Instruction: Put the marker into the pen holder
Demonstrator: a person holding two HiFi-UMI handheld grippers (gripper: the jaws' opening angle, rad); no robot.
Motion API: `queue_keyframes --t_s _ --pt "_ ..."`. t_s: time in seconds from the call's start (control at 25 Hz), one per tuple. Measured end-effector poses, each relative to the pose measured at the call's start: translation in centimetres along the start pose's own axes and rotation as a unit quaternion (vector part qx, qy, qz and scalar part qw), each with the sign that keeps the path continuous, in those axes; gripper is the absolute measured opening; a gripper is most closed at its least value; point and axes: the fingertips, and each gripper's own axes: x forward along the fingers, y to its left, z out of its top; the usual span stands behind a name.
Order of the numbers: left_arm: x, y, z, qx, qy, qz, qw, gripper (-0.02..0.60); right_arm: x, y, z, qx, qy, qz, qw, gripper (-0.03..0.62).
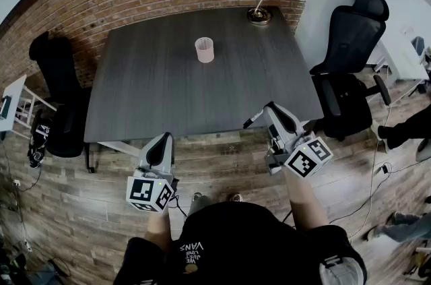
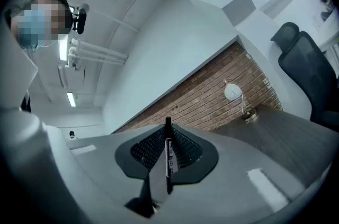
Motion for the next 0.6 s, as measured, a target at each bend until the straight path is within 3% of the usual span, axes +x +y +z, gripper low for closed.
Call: queue_keyframes --t_s 0.4,0.6 --pt "-0.4 -0.7 -1.7 -0.015 0.012 0.031 0.9993 0.052 0.5 -1.8 -0.1 0.008 0.008 0.015 1.000 0.038" --pt "1.7 0.3 -2.0 -0.020 0.009 0.020 0.9995 0.053 2.4 -2.7 0.0 0.012 -0.001 0.017 1.000 0.038"
